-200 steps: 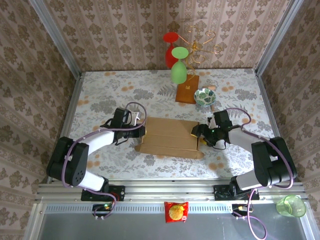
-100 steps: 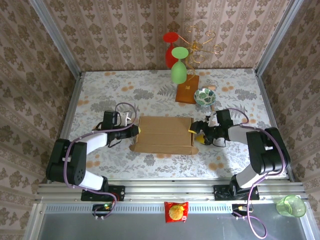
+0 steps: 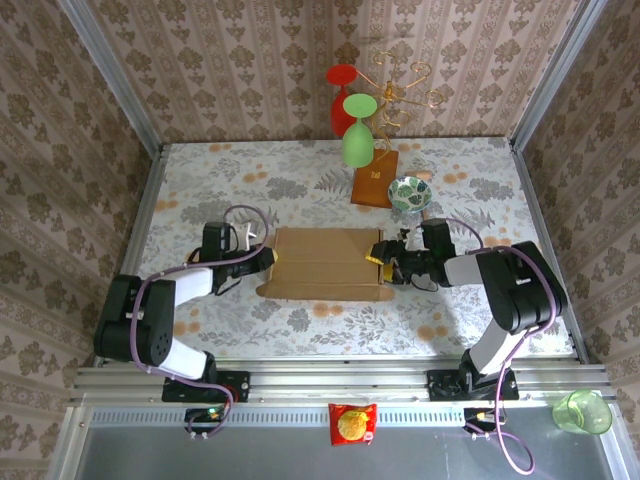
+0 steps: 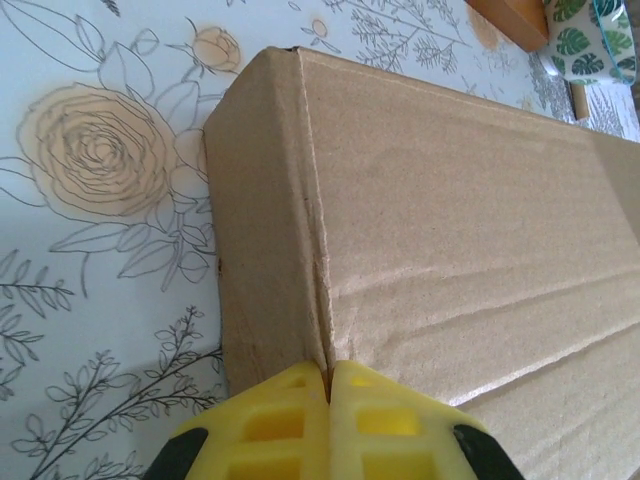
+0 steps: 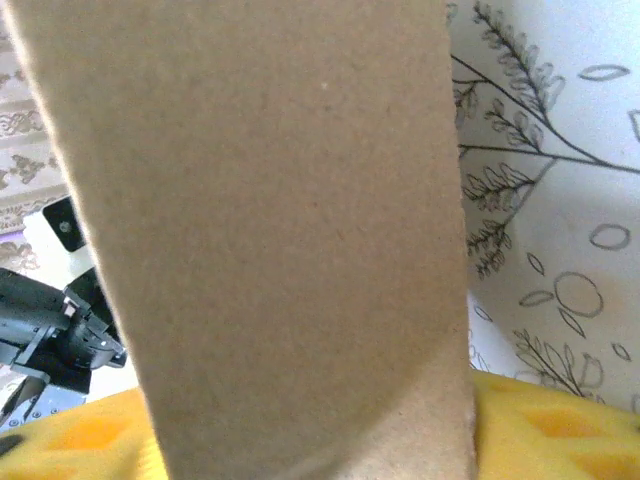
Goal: Fold the paper box
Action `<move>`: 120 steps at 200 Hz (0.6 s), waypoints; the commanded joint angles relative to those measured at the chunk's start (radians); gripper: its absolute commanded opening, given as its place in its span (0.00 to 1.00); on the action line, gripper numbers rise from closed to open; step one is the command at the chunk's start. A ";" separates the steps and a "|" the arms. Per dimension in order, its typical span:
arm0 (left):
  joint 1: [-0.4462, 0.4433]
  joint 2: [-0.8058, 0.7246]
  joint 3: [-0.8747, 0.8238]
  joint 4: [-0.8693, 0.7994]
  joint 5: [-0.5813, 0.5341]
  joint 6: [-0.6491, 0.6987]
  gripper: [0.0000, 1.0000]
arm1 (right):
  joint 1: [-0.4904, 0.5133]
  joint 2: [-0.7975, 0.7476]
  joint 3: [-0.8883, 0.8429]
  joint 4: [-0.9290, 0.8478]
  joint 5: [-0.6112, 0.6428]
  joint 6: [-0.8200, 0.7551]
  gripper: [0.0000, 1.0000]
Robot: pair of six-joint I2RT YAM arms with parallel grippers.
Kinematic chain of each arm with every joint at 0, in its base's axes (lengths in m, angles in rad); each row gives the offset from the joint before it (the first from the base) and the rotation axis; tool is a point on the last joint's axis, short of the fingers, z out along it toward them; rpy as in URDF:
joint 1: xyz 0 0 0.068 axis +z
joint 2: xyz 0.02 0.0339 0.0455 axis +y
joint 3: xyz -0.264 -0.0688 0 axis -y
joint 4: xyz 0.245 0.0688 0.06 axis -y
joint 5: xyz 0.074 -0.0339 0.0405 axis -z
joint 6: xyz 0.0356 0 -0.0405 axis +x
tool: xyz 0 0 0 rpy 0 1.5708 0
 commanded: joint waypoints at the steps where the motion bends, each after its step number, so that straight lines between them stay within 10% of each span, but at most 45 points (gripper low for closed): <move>1: -0.004 -0.022 -0.072 -0.006 -0.061 -0.045 0.09 | 0.023 0.029 -0.033 0.241 -0.030 0.216 0.50; 57: -0.066 -0.574 -0.072 -0.102 -0.214 0.063 0.60 | 0.018 0.009 -0.030 0.233 -0.040 0.537 0.42; 120: -0.354 -0.866 0.053 -0.361 -0.431 0.481 0.73 | -0.028 -0.124 -0.018 0.092 -0.093 0.788 0.38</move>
